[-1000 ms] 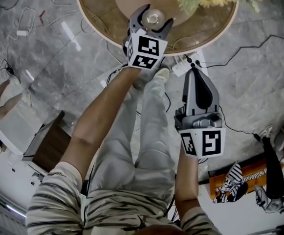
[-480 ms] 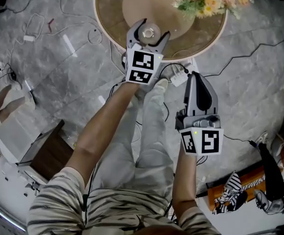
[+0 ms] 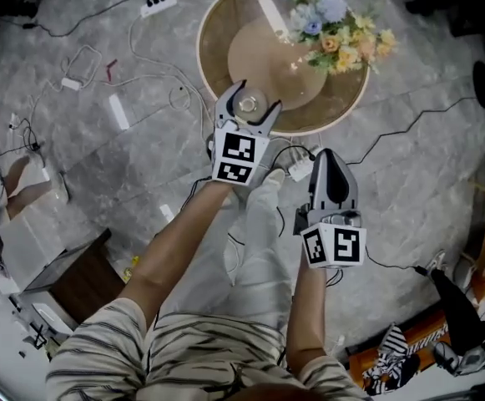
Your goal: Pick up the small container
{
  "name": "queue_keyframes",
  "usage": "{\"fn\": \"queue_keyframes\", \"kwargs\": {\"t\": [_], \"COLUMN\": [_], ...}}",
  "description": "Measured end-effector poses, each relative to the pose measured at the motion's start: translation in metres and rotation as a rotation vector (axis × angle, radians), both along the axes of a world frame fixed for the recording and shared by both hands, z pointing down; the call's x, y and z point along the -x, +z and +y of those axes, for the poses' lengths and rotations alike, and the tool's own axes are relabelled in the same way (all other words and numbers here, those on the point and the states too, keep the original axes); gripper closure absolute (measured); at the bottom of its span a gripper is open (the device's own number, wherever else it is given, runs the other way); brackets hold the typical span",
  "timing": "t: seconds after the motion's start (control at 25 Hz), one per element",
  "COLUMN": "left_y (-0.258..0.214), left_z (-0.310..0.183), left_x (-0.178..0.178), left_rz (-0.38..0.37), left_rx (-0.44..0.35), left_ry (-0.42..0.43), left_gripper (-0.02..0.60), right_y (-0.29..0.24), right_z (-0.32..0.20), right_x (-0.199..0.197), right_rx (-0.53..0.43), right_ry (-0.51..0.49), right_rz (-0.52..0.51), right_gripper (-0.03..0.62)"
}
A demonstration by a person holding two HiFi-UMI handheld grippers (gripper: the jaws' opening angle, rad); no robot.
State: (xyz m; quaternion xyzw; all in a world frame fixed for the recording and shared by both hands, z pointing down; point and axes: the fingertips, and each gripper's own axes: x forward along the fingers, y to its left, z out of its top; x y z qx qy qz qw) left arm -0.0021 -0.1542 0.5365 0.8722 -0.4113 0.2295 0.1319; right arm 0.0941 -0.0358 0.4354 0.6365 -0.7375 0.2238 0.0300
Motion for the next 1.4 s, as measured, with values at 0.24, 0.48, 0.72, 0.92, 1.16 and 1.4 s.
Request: {"fn": "queue_keyframes", "kwargs": {"t": [0.24, 0.48, 0.72, 0.92, 1.16, 1.4], "left_y": [-0.097, -0.192, -0.275, -0.328, -0.372, -0.396], "left_z": [0.02, 0.036, 0.056, 0.063, 0.076, 0.084], "left_x": [0.027, 0.043, 0.055, 0.06, 0.065, 0.077], "left_rz": [0.016, 0.06, 0.094, 0.119, 0.12, 0.14], "left_rx": [-0.025, -0.058, -0.099, -0.141, -0.205, -0.244], "left_ry": [-0.012, -0.047, -0.061, -0.041, 0.0, -0.006], "left_gripper": [0.252, 0.252, 0.252, 0.252, 0.252, 0.252], "right_y": [-0.079, -0.15, -0.21, -0.254, -0.287, -0.309], "right_z": [0.0, 0.004, 0.013, 0.007, 0.008, 0.008], "right_x": [0.016, 0.03, 0.043, 0.05, 0.046, 0.053], "right_rx": [-0.05, -0.083, -0.118, -0.165, -0.213, -0.266], "right_ry": [-0.006, -0.041, -0.081, -0.086, -0.105, -0.117], "right_rz": [0.021, 0.035, 0.048, 0.04, 0.064, 0.074], "right_gripper": [0.586, 0.588, 0.588, 0.589, 0.589, 0.589]}}
